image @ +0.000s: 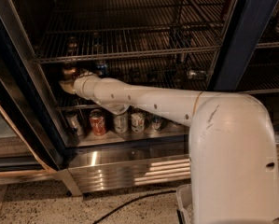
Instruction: Pick orange can from top shelf of fridge
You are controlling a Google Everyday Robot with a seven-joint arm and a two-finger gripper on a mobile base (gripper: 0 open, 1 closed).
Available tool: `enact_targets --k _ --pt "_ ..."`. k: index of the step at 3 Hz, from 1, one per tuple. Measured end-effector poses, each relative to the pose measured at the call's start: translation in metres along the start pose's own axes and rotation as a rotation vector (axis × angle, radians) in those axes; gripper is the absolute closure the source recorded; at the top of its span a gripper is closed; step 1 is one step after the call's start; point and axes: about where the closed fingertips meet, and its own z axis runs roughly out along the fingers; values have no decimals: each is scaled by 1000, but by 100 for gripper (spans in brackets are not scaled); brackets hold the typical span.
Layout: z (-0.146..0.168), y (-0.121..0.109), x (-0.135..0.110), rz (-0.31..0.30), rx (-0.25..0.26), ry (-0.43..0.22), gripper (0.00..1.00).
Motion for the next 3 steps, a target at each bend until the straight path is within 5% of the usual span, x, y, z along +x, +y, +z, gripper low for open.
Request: enact_targets --k 2,3 --pt "0 0 0 0 0 0 94" --pt "0 0 0 0 0 0 100"
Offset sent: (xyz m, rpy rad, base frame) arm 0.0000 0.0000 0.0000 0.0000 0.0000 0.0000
